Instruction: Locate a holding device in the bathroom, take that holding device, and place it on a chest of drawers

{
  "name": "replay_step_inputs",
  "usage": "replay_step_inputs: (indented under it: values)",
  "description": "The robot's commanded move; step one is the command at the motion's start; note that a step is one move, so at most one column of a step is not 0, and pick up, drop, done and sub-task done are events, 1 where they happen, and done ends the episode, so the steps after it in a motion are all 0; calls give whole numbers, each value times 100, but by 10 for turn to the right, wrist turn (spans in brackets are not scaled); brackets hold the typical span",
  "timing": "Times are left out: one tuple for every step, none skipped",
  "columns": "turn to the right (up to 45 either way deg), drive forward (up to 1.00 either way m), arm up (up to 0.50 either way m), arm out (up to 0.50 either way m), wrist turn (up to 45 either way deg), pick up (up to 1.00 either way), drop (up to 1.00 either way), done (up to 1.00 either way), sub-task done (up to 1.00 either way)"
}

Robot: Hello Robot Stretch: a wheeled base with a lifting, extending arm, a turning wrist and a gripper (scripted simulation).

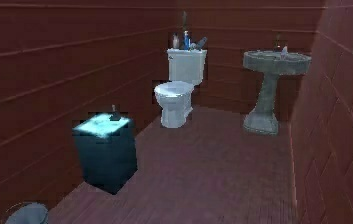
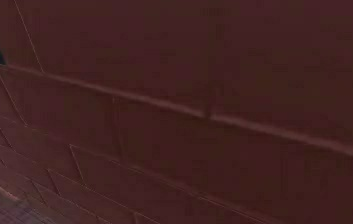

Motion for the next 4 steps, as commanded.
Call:
replay_step_inputs:
  values:
    - [0,80,0,0,0,0,0,0,0]
    - [-450,0,0,0,0,0,0,0,0]
    - [-450,0,0,0,0,0,0,0,0]
    - [-300,0,0,0,0,0,0,0,0]
